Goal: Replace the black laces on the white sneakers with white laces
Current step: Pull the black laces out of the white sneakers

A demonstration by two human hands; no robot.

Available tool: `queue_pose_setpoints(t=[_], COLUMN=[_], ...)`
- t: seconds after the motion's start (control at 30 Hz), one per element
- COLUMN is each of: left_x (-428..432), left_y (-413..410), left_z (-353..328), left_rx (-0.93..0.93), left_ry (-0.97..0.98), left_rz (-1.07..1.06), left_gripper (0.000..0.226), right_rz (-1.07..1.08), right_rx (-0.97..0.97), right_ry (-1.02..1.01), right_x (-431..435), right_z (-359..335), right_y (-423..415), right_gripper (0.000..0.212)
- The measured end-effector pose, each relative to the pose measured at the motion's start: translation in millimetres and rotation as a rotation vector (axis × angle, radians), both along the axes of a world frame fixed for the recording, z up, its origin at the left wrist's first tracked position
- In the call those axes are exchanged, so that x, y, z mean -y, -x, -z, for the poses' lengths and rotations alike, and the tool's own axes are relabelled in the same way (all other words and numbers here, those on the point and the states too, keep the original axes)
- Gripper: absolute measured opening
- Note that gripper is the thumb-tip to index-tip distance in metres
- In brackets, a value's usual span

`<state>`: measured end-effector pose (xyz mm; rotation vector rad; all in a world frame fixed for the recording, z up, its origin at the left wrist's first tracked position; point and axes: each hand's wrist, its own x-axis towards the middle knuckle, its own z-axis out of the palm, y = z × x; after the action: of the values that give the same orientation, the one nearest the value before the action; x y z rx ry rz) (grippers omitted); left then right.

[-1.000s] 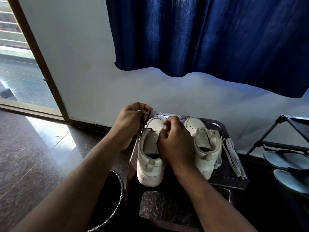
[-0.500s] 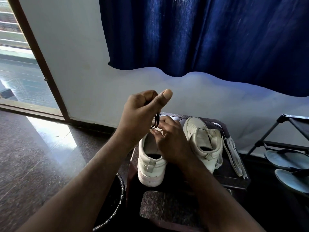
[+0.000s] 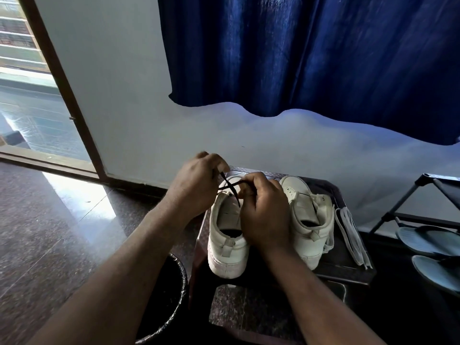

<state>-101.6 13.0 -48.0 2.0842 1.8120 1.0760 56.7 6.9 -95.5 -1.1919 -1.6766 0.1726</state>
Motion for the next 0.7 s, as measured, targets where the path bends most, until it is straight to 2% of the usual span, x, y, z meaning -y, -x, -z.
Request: queue_pose_setpoints(t=[0.07, 0.17, 0.3, 0.37, 0.47, 0.53, 0.57, 0.67, 0.7], left_x=[3, 9, 13, 13, 12, 9, 9, 12, 13], left_y=[4, 9, 11, 11, 6, 0, -4, -17, -19], left_z=[0, -10, -15, -11, -7, -5, -6, -15, -20], left_rx=[-0.052, -0.016, 0.024, 0.068, 0.180, 0.375, 0.538, 1.182, 1.328], left_ry=[0.049, 0.092, 0.094, 0.061, -0.057, -0.088, -0.095, -0.049, -0.044], left_rz=[0.092, 0.206, 0.286, 0.259, 0.067, -0.049, -0.045, 0.131, 0.170], left_gripper=[0.015, 0.035, 0.044, 0.044, 0.041, 0.039, 0.037, 0.029, 0.027], right_rz=[0.037, 0.031, 0.002, -0.009, -0.048, -0.113, -0.147, -0.220, -0.232], right_rx=[-0.078, -0.238, -0.330, -0.317, -0.247, -0.129, -0.060, 0.110, 0.132], right_ry=[0.017, 0.139, 0.178, 0.146, 0.097, 0.033, 0.004, -0.045, -0.031], right_x=[-2, -7, -8, -6, -4, 2, 5, 11, 11], right_z=[2, 2, -6, -8, -11, -14, -15, -13, -12], right_y=[0, -1, 1, 1, -1, 1, 3, 10, 11], right_gripper=[0.016, 0.021, 0.013, 0.009, 0.007, 0.007, 0.007, 0.011, 0.013])
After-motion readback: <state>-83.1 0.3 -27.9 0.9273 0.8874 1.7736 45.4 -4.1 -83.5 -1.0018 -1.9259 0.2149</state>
